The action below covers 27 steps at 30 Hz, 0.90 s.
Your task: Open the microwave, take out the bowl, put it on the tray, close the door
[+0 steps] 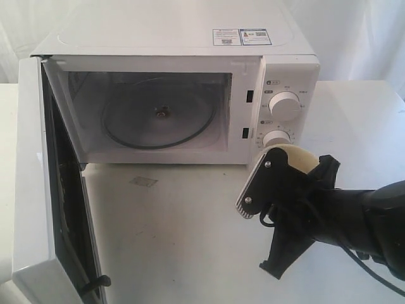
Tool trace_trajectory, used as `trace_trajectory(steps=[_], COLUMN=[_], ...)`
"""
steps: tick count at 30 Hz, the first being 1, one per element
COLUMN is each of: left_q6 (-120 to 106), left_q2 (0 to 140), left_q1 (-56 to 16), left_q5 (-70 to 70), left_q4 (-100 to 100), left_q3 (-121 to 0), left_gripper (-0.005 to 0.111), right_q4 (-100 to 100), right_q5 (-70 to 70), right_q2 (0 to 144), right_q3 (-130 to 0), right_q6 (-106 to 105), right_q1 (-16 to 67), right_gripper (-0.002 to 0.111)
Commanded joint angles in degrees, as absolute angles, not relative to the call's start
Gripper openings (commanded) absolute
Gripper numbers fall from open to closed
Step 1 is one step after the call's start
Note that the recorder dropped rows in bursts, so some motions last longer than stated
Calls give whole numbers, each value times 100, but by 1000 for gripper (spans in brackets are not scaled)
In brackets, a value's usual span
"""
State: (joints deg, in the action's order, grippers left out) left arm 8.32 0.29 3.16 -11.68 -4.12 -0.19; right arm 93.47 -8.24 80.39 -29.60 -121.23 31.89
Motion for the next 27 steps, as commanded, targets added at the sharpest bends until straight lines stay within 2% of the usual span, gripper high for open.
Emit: trace_trajectory(steps=[1, 7, 27], left_q6=[861, 861, 861], left_q2=[0, 0, 0], left_q1=[326, 326, 326], left_q5=[-1156, -1156, -1156], left_q4=[-397, -397, -397], left_q3=[0, 0, 0], left_gripper=[0, 0, 0], right_q4=[9388, 9243, 9279], right_q5=[-730, -888, -1118], right_q2=[8114, 8639, 9033], right_q3=[-2930, -2930, -3203], right_q6=[-12222, -12222, -12222], right_q1=[3212, 3212, 3196], right_gripper=[0, 0, 0])
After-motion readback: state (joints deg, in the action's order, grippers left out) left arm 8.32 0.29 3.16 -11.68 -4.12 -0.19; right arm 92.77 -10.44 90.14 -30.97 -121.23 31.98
